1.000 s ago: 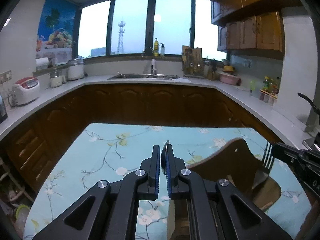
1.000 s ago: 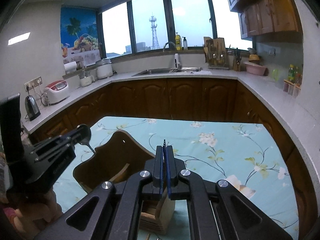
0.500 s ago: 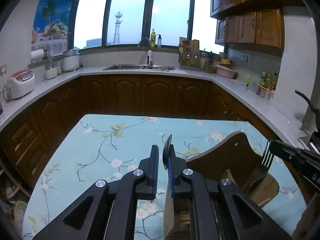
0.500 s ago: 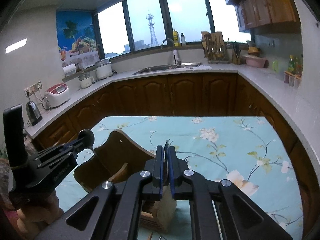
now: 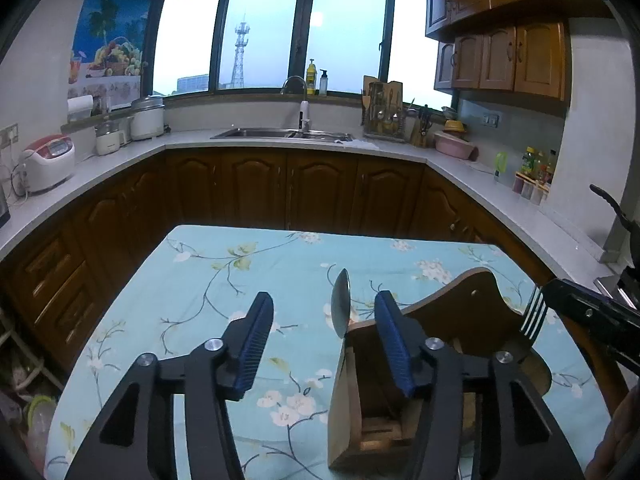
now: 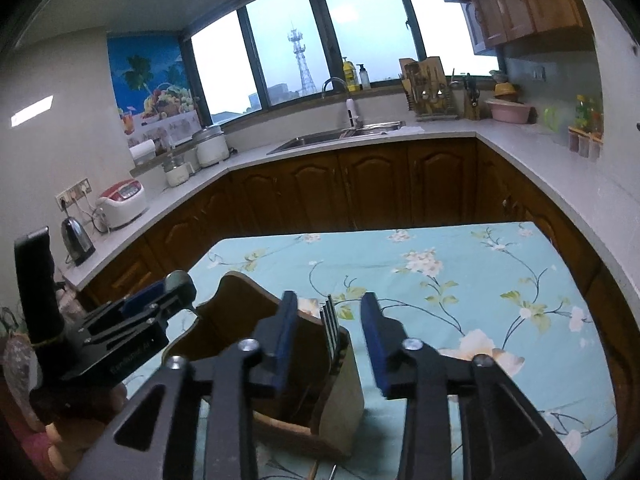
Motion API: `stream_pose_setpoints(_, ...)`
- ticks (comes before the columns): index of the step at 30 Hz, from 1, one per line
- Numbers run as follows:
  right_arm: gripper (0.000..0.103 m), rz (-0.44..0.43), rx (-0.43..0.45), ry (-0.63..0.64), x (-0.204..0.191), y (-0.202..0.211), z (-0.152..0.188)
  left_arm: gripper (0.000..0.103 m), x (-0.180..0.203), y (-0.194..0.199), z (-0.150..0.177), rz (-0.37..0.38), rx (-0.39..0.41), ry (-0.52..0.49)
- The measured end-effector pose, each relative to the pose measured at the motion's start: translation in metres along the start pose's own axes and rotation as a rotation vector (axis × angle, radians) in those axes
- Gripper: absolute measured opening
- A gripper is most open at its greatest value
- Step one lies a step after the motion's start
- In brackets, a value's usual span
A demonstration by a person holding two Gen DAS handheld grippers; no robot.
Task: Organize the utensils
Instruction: 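Lower the spoon and fork into the caddy and open both tools, then withdraw both tools from the caddy back toward the chopsticks on the table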
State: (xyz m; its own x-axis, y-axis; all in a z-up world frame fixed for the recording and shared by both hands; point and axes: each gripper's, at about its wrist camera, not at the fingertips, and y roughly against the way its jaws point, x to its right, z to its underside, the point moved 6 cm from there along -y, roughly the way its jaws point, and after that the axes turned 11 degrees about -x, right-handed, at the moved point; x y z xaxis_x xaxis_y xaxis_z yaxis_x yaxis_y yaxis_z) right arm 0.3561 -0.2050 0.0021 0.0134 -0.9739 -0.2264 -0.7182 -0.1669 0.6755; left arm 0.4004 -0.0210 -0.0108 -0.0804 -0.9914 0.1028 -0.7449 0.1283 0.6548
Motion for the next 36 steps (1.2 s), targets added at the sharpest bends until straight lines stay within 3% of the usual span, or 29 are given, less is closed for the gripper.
stream_pose_setpoints(3,0.038,-0.01,0.001,-0.01,0.0,0.004,0.002,0.063,0.001,0.005,0.005,0.003,-0.001,0.005)
stream_pose_setpoints(9,0.056,-0.024,0.021,-0.038,0.003,0.018,0.008,0.078,-0.01,0.023,0.013,0.007,0.004,0.032)
stream_pose_setpoints(14,0.074,-0.049,0.053,-0.076,0.007,0.039,0.017,0.08,-0.019,0.043,0.027,0.024,-0.007,0.066)
stream_pose_setpoints(17,0.078,-0.061,0.068,-0.102,0.01,0.051,0.024,0.081,-0.023,0.059,0.039,0.063,-0.017,0.102)
stream_pose_setpoints(27,0.079,-0.086,0.087,-0.165,0.013,0.087,0.068,0.086,-0.034,0.118,0.084,0.09,-0.014,0.153)
stream_pose_setpoints(36,0.081,-0.056,0.065,-0.166,0.012,0.11,0.11,0.09,-0.042,0.145,0.12,0.089,-0.051,0.18)
